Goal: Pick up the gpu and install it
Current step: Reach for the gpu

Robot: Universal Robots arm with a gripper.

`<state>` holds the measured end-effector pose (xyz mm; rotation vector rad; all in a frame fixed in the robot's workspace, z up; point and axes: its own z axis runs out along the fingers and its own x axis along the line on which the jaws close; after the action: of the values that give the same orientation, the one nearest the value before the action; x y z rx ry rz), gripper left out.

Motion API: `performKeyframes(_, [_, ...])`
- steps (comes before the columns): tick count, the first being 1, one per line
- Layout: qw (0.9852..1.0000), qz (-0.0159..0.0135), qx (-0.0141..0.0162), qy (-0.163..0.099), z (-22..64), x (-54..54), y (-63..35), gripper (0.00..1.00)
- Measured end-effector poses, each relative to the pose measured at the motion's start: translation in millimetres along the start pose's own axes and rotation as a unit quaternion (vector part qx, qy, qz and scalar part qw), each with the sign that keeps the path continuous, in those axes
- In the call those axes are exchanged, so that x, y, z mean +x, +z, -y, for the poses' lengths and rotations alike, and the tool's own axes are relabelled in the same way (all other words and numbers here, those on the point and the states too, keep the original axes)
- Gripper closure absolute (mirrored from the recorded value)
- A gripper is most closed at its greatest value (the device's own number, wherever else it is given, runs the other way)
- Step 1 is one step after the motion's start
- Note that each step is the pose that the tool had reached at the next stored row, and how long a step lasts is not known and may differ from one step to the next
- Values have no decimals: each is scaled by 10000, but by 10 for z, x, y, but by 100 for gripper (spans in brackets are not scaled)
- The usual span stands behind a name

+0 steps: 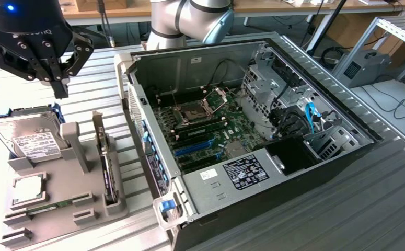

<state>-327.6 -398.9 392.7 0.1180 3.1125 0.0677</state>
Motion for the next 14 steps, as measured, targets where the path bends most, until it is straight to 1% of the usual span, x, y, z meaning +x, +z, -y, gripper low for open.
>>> performKeyframes(14, [10000, 0, 0, 0, 8, 111, -3, 89])
